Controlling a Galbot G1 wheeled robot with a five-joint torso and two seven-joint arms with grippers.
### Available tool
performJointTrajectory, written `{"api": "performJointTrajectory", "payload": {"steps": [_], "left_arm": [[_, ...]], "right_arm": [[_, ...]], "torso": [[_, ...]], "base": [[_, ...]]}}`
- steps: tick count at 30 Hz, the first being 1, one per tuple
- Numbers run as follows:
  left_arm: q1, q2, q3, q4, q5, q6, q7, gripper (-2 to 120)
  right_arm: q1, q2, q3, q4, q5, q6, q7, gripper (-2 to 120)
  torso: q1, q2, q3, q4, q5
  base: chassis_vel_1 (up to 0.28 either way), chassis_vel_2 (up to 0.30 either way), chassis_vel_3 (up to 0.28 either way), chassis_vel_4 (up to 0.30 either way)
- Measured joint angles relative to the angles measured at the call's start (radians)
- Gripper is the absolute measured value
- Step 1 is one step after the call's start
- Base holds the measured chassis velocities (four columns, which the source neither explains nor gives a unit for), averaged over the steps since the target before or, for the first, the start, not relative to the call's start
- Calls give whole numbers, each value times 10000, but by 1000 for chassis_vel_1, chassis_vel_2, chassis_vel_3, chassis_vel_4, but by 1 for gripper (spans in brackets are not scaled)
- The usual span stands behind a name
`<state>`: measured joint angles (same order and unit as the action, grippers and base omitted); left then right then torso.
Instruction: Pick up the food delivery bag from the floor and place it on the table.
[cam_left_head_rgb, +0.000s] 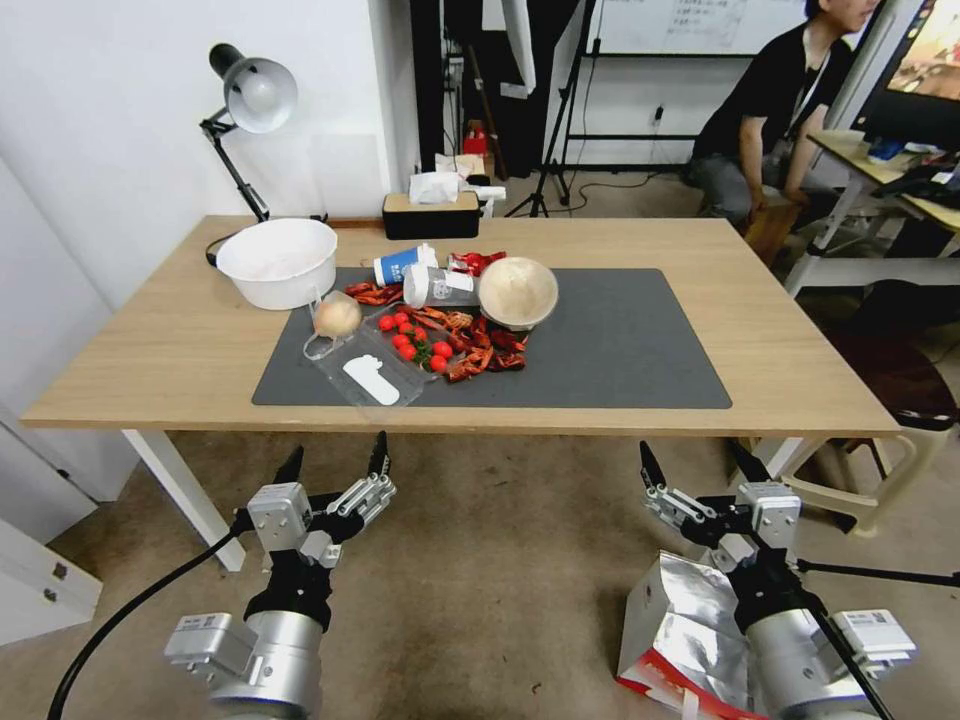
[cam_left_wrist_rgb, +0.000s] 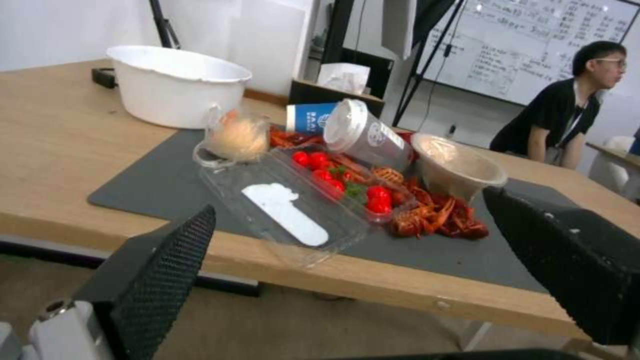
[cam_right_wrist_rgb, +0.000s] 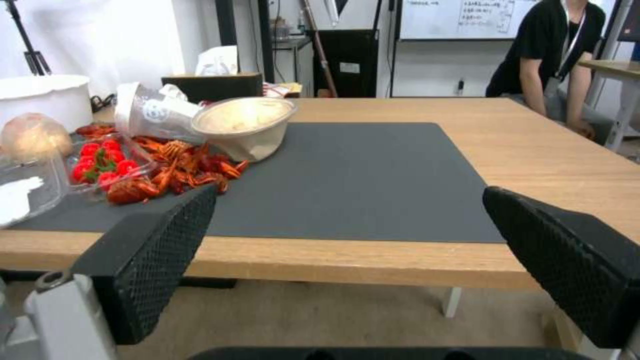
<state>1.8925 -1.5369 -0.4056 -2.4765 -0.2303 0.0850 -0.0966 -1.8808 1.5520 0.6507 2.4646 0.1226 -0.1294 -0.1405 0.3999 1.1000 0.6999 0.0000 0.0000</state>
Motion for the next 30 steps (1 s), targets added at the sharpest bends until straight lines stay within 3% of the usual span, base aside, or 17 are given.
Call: {"api": "performJointTrajectory", "payload": {"steps": [9,23,30], "left_arm": [[65,-29,87,54,-84,8,-129,100],[26,4,-33,287,-79,-64,-181,100],[39,-2,-38,354,-44,-116,-180,100]], "right_arm": [[8,10,-16,-63,-96,98,18,100],[-3,55,-28,-166,-366,220,15,100],[1,59,-28,-200,-401,241,14,100]], "torso": [[-23,-57,-27,0,0],[-528,-1183,-655,0,0],[-670,-1513,-844,0,0]], "base": [[0,0,0,0],[0,0,0,0],[0,0,0,0]]}}
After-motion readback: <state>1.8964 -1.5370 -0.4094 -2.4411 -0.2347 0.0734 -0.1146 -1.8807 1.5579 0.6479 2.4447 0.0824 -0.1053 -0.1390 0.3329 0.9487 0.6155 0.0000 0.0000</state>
